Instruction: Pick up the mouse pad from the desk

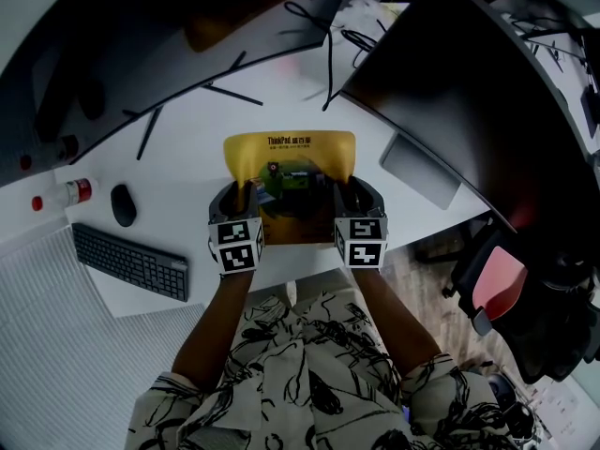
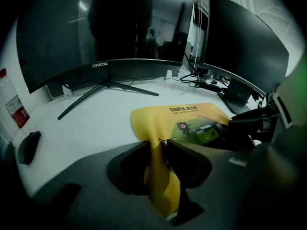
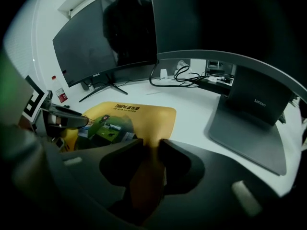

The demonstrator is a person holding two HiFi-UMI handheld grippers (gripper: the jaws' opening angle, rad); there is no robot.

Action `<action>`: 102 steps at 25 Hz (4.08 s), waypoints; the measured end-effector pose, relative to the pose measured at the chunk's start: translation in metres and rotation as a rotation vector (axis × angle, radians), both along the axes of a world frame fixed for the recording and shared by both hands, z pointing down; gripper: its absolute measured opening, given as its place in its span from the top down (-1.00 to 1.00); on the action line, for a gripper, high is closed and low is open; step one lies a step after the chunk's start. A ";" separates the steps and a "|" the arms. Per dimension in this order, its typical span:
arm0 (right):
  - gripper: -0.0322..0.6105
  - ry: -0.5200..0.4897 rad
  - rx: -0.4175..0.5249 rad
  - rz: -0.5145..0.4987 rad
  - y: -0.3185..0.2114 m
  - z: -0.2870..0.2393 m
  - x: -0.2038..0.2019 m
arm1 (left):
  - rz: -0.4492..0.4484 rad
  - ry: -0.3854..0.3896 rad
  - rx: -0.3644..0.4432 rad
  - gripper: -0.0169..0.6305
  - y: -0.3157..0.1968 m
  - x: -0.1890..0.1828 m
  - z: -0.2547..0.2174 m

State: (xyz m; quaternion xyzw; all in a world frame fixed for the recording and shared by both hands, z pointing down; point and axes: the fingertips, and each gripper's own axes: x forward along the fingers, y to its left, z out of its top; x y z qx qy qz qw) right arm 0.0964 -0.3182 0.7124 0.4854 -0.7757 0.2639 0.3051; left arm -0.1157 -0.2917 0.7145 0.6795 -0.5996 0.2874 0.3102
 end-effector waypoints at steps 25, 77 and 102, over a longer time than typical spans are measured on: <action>0.68 -0.110 0.085 -0.001 0.002 -0.052 -0.004 | 0.130 0.061 0.108 0.72 0.000 0.009 -0.047; 0.67 -0.212 0.752 -0.007 -0.010 -0.359 -0.013 | 0.189 0.122 0.816 0.73 -0.030 -0.012 -0.359; 0.67 -0.226 0.886 -0.013 -0.014 -0.422 -0.017 | 0.206 0.083 0.958 0.72 -0.032 -0.017 -0.421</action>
